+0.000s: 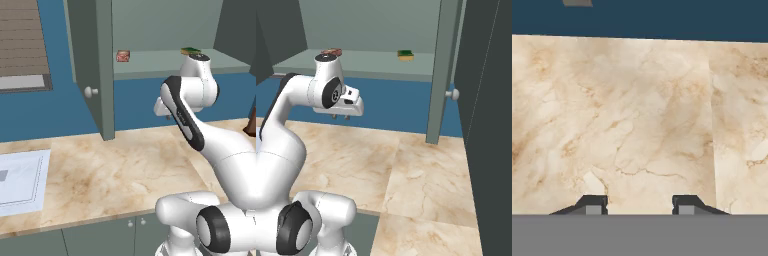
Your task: Locate and retrieve the bar soap and sponge from the cabinet. Place them next to the sink.
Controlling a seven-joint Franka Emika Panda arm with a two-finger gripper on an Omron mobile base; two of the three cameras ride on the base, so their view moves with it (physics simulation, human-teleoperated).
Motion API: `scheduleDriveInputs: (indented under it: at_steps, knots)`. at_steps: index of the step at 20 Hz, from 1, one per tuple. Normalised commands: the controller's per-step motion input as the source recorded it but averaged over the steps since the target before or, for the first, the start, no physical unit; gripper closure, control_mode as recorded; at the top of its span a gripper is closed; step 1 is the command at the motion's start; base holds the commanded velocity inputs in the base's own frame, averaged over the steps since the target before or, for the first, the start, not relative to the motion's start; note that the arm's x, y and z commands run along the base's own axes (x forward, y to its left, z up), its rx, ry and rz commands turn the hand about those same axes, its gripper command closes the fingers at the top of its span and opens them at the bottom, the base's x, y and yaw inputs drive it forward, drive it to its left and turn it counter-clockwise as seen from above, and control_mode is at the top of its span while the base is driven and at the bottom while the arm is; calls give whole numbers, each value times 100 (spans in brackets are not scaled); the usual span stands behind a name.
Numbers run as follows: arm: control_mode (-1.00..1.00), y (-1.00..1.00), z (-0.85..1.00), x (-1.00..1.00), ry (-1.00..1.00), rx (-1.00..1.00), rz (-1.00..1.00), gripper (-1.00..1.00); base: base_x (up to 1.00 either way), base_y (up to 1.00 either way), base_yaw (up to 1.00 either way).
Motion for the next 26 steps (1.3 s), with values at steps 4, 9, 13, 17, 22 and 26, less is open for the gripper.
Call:
scheduleDriveInputs:
  at_steps: [4, 9, 13, 17, 22, 26]
  knots:
    - [-100, 3, 0, -1, 0, 0, 0, -100, 0, 0, 0]
    - [-100, 11, 0, -7, -2, 0, 0, -100, 0, 0, 0]
    - [-100, 19, 4, -15, -7, 0, 0, -100, 0, 0, 0]
    - [-100, 23, 15, -7, -11, 0, -4, -100, 0, 0, 0]
    - [-100, 46, 32, -14, -16, 0, -11, -100, 0, 0, 0]
    - [-100, 32, 30, -16, -21, 2, -7, -100, 0, 0, 0]
